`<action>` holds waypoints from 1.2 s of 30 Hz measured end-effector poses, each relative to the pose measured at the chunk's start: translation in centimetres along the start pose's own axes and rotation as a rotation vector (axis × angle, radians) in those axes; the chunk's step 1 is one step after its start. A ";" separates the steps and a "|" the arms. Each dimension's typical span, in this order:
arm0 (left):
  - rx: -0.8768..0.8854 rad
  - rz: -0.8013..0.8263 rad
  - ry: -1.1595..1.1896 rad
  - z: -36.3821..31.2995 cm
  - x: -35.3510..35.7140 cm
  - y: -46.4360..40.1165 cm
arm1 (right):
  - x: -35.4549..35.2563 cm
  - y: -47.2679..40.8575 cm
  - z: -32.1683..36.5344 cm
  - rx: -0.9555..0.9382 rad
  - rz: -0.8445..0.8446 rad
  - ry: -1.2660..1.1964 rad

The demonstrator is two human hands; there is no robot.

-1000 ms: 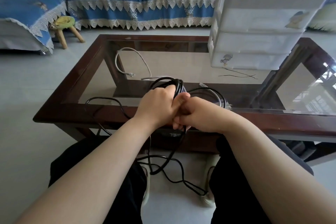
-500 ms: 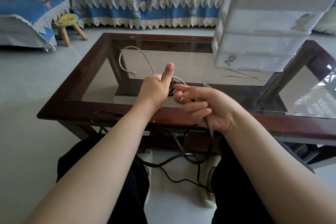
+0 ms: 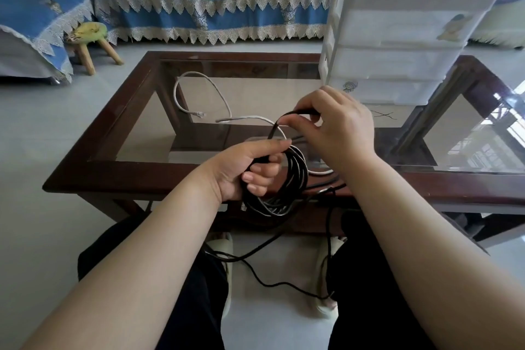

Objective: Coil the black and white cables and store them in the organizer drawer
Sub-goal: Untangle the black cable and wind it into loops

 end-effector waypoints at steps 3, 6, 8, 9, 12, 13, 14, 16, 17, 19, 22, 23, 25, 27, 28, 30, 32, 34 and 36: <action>0.031 0.006 0.048 0.1 0.6 -0.2 | 0.7 0.3 0.0 -0.043 -0.004 -0.032; 0.064 0.023 0.098 -0.2 1.0 -0.1 | 1.4 0.5 -0.6 0.100 0.151 -0.084; 0.081 0.012 0.104 -0.3 1.2 0.2 | 2.7 1.1 -1.3 0.255 0.347 -0.158; 0.090 0.000 0.098 -0.4 1.4 0.3 | 3.2 1.4 -1.6 0.316 0.429 -0.202; 0.145 -0.049 0.067 -0.6 1.4 0.4 | 3.6 2.0 -1.5 0.404 0.468 -0.324; 0.161 -0.056 0.069 -0.7 1.5 0.4 | 3.6 2.0 -1.5 0.423 0.447 -0.338; 0.172 -0.051 0.083 -0.8 1.5 0.3 | 3.6 2.0 -1.5 0.438 0.425 -0.338; 0.182 -0.027 0.141 -1.0 1.7 0.2 | 3.7 1.7 -1.6 0.470 0.397 -0.328; 0.184 -0.009 0.174 -1.1 1.7 0.1 | 3.7 1.6 -1.7 0.491 0.394 -0.332; 0.191 0.038 0.225 -1.1 1.8 0.2 | 3.8 1.5 -1.8 0.535 0.396 -0.377; 0.211 0.070 0.235 -1.3 2.1 0.2 | 4.0 1.6 -2.1 0.591 0.405 -0.481; 0.218 0.062 0.228 -1.3 2.3 0.2 | 4.0 1.6 -2.2 0.609 0.409 -0.510; 0.240 0.022 0.220 -1.5 2.5 0.2 | 3.9 1.6 -2.4 0.634 0.409 -0.544; 0.267 -0.027 0.217 -1.6 2.6 0.2 | 3.8 1.6 -2.4 0.645 0.397 -0.563; 0.278 -0.047 0.210 -1.6 2.6 0.1 | 3.7 1.7 -2.4 0.646 0.390 -0.569; 0.289 -0.083 0.190 -1.5 2.6 0.1 | 3.6 2.0 -2.3 0.649 0.379 -0.570; 0.293 -0.101 0.187 -1.4 2.6 0.1 | 3.6 2.2 -2.3 0.666 0.370 -0.575; 0.297 -0.101 0.200 -1.4 2.7 0.1 | 3.8 2.3 -2.2 0.687 0.367 -0.577; 0.304 -0.107 0.205 -1.4 2.7 0.0 | 3.9 2.3 -2.2 0.704 0.367 -0.561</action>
Point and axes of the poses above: each hand's wrist, its own y-axis away from the middle knuckle, its own x-axis out of the palm, z = x × y, the point moved 6 cm from there along -y, towards the middle knuckle, and after that the axes turned 9 degrees about y, right-handed, at the moved point
